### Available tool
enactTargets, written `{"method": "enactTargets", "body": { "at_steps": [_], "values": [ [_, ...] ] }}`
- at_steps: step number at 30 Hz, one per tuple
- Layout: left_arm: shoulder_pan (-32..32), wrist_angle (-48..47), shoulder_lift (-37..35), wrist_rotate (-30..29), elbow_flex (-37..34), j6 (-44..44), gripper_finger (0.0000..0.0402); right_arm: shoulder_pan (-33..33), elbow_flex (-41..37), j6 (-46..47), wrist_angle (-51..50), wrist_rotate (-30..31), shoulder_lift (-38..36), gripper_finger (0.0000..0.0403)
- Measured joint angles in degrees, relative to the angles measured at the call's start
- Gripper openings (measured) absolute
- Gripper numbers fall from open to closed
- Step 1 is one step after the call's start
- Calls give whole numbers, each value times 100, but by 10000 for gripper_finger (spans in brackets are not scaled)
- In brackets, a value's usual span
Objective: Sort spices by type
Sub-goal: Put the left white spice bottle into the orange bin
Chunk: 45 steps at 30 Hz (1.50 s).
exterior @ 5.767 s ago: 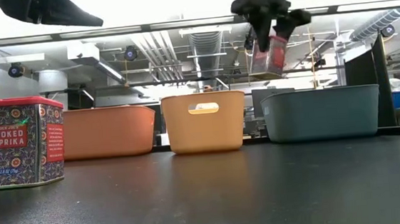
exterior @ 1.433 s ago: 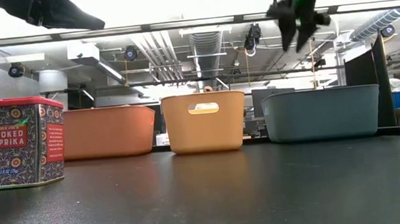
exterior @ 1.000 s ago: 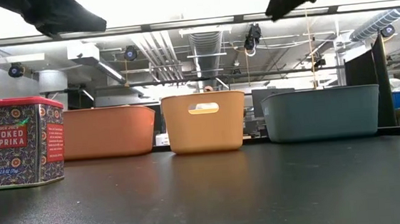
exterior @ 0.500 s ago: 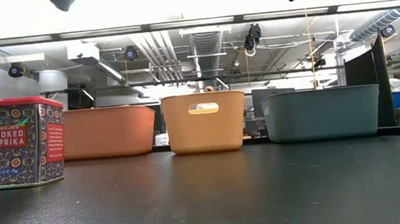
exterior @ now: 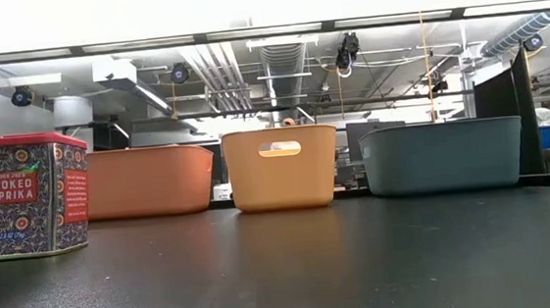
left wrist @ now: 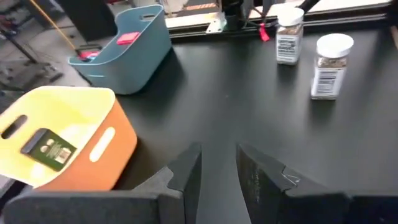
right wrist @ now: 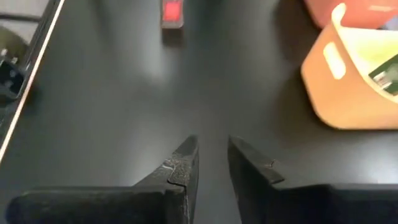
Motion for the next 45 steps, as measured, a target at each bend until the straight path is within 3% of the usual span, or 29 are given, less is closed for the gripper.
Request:
{"method": "enactTargets", "body": {
  "at_steps": [6, 15, 21, 26, 36, 42, 45],
  "values": [
    [65, -22, 566, -3, 460, 188, 86, 319, 272, 732, -612, -226, 4, 68],
    [586, 253, 1202, 882, 987, 880, 86, 823, 352, 1962, -886, -1484, 87, 60],
    [965, 1792, 1364, 2072, 800, 2056, 69, 1135, 345, 3101, -1275, -2242, 586, 17],
    [1133, 2913, 1547, 2944, 741, 2923, 52, 1324, 341, 3666, -1302, -2861, 1042, 10],
    [1326, 3217, 2121, 3049, 885, 3034, 47, 1396, 341, 3465, -1158, -2826, 1709, 9],
    [1380, 3521, 2322, 3701, 940, 3151, 47, 1396, 404, 3199, -852, -2509, 1762, 9],
    [1396, 3807, 2343, 3759, 943, 3194, 47, 1394, 484, 3167, -792, -2318, 1759, 9]
  ]
}}
